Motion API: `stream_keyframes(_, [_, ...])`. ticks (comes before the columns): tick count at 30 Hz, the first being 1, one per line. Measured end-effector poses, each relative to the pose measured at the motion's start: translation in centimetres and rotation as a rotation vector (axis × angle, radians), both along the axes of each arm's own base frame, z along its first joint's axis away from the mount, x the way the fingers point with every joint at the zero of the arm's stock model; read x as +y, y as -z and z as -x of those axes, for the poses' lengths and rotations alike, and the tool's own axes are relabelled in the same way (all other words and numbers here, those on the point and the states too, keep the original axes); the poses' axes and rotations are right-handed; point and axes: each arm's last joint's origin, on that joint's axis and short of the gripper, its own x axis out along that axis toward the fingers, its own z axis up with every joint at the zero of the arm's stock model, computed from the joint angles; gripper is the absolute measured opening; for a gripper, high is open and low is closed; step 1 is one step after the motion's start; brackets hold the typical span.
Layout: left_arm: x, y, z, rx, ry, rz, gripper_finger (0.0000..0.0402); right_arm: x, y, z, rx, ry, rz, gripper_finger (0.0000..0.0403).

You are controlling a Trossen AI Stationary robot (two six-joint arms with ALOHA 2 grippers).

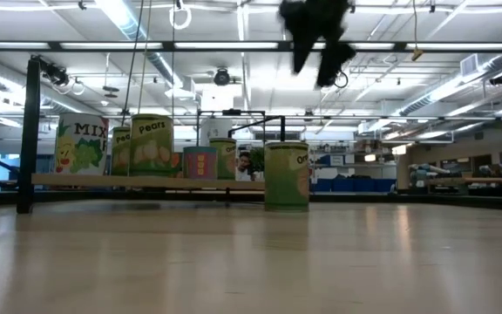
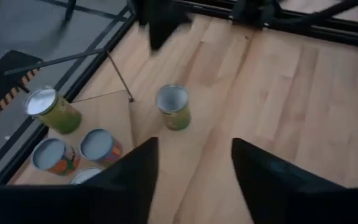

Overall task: Pick and place cans onto a shelf
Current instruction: Put the canned oranges on the shelf

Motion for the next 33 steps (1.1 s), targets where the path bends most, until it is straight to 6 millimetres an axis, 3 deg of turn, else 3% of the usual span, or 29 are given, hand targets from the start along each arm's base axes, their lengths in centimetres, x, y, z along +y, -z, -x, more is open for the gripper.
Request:
stream_keyframes(3, [0.8, 0.3, -0.7, 0.000, -0.047, 0.007, 0.0247, 1.2, -4.4, 4.5, -0.034, 0.011, 0.127, 0.0353])
stream_keyframes(8, [3.5, 1.7, -2.7, -0.013, -0.150, 0.002, 0.0306, 3.1, -9.8, 11.6, -0.205, 0.084, 0.228, 0.0352])
stream_keyframes(14, [6.8, 5.8, -6.6, -0.080, -0.244, 0.004, 0.0334, 4.6, -12.8, 16.9, -0.367, 0.122, 0.325, 0.0352])
stream_keyframes(20, [8.8, 9.5, -11.1, -0.093, -0.322, 0.007, 0.0334, 4.6, -13.5, 18.5, -0.378, 0.096, 0.400, 0.0352])
stream_keyframes(25, [8.8, 11.9, -14.5, -0.078, -0.325, 0.002, 0.0330, 4.0, -13.3, 18.3, -0.320, 0.075, 0.449, 0.0352])
stream_keyframes(29, [8.3, 14.8, -16.3, -0.025, -0.304, -0.015, 0.0330, 3.4, -12.7, 18.3, -0.250, 0.042, 0.486, 0.0352])
stream_keyframes(33, [8.1, 16.4, -17.2, -0.010, -0.298, 0.011, 0.0330, 2.8, -11.5, 18.2, -0.183, 0.028, 0.503, 0.0352])
